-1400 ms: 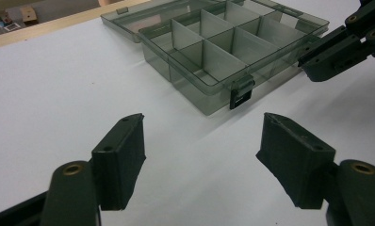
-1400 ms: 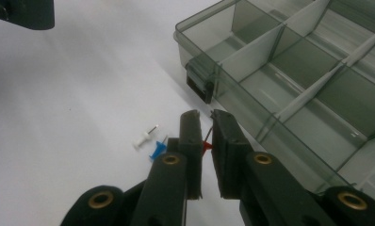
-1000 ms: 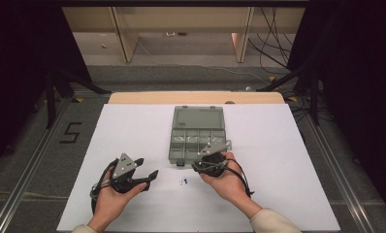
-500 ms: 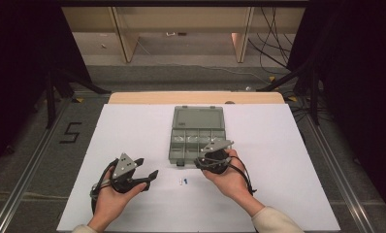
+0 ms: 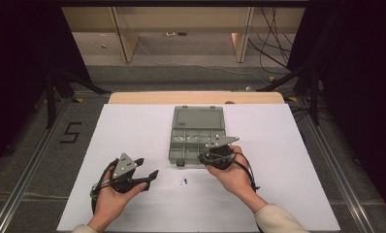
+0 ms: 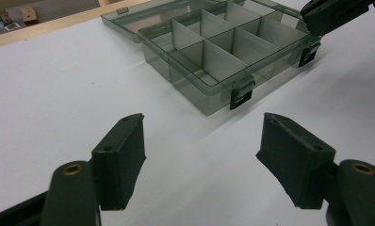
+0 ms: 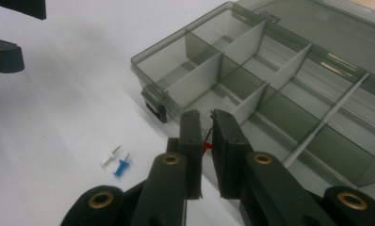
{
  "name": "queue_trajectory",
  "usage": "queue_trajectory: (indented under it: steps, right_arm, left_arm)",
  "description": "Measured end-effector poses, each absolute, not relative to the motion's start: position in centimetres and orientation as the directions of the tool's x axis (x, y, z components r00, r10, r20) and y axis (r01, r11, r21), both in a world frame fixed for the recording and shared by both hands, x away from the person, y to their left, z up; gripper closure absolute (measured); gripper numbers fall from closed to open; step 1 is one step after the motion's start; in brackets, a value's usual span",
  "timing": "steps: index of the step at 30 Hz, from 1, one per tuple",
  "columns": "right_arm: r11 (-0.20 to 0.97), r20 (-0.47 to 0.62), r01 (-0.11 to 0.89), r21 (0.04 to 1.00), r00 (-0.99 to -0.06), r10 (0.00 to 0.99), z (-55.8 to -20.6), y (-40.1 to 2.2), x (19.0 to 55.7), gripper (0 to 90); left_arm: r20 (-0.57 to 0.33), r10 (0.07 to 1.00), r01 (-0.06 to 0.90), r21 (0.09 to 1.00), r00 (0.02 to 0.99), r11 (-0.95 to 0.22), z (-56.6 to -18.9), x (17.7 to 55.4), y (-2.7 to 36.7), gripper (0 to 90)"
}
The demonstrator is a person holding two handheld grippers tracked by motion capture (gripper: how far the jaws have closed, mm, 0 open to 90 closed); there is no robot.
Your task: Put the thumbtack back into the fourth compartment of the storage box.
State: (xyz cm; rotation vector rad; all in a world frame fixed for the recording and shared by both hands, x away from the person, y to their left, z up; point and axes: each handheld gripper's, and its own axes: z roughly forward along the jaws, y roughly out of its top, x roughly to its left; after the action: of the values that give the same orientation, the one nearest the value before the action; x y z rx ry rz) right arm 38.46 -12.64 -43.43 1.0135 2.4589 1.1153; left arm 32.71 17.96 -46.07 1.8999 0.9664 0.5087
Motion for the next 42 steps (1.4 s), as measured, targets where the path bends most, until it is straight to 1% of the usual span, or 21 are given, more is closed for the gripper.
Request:
queue_trajectory:
  steps: [1, 6, 7, 8, 16, 17, 19, 24, 26, 28, 31, 32, 36, 41, 42]
  right_arm:
    - [0.454, 0.061, 0.502, 0.736, -0.717, 0.695, -43.4, -12.7, 38.5, 83.5]
    - [0.453, 0.046, 0.493, 0.743, -0.712, 0.700, -43.3, -13.1, 38.9, 83.5]
    - [0.443, 0.060, 0.505, 0.741, -0.706, 0.705, -43.2, -13.2, 38.9, 83.5]
    - [0.449, 0.045, 0.494, 0.745, -0.709, 0.704, -43.2, -13.3, 39.1, 83.5]
    - [0.436, 0.035, 0.493, 0.753, -0.692, 0.721, -43.2, -13.8, 39.7, 83.5]
    - [0.433, 0.052, 0.512, 0.742, -0.688, 0.724, -43.1, -13.8, 39.7, 83.5]
    - [0.438, 0.033, 0.493, 0.752, -0.692, 0.722, -43.1, -14.0, 39.9, 83.5]
    - [0.421, 0.033, 0.497, 0.758, -0.675, 0.737, -43.0, -14.2, 40.4, 83.5]
    - [0.417, 0.036, 0.505, 0.756, -0.668, 0.743, -42.9, -14.4, 40.5, 83.5]
    - [0.432, 0.013, 0.491, 0.756, -0.671, 0.741, -42.9, -14.5, 40.8, 83.4]
    - [0.430, 0.011, 0.490, 0.758, -0.670, 0.743, -42.9, -14.7, 41.1, 83.5]
    - [0.420, 0.024, 0.504, 0.754, -0.661, 0.750, -42.9, -14.7, 41.1, 83.5]
    - [0.420, 0.009, 0.491, 0.763, -0.658, 0.753, -42.9, -14.9, 41.6, 83.5]
    - [0.406, 0.002, 0.476, 0.780, -0.651, 0.759, -42.5, -15.4, 42.5, 83.4]
    - [0.403, -0.001, 0.475, 0.782, -0.646, 0.763, -42.5, -15.5, 42.6, 83.5]
  left_arm:
    - [-0.040, 0.794, 0.416, 0.867, 0.607, -0.274, -46.1, 32.7, 18.0, 30.9]
    - [-0.039, 0.792, 0.415, 0.867, 0.610, -0.276, -46.1, 32.7, 18.0, 30.9]
    - [-0.040, 0.792, 0.415, 0.867, 0.609, -0.275, -46.1, 32.7, 18.0, 30.9]
    - [-0.040, 0.793, 0.415, 0.867, 0.608, -0.275, -46.1, 32.7, 18.0, 31.0]
    - [-0.041, 0.792, 0.414, 0.868, 0.609, -0.274, -46.1, 32.8, 17.9, 31.0]
    - [-0.038, 0.791, 0.416, 0.866, 0.610, -0.279, -46.1, 32.8, 18.0, 31.0]
    - [-0.037, 0.791, 0.415, 0.866, 0.610, -0.279, -46.1, 32.8, 18.0, 31.0]
    - [-0.026, 0.786, 0.407, 0.866, 0.617, -0.291, -46.1, 32.8, 18.0, 31.0]
    - [-0.038, 0.792, 0.416, 0.866, 0.610, -0.278, -46.1, 32.8, 18.0, 31.0]
    - [-0.036, 0.789, 0.413, 0.866, 0.613, -0.282, -46.1, 32.8, 18.0, 31.0]
    - [-0.039, 0.789, 0.415, 0.866, 0.613, -0.279, -46.1, 32.8, 18.0, 31.0]
    - [-0.037, 0.792, 0.414, 0.867, 0.610, -0.278, -46.1, 32.8, 18.0, 31.0]
    - [-0.038, 0.791, 0.415, 0.866, 0.611, -0.278, -46.1, 32.8, 18.0, 31.0]
    - [-0.021, 0.785, 0.402, 0.868, 0.619, -0.294, -46.1, 32.9, 18.1, 31.0]
    - [-0.036, 0.790, 0.412, 0.867, 0.611, -0.280, -46.1, 32.9, 18.0, 31.0]
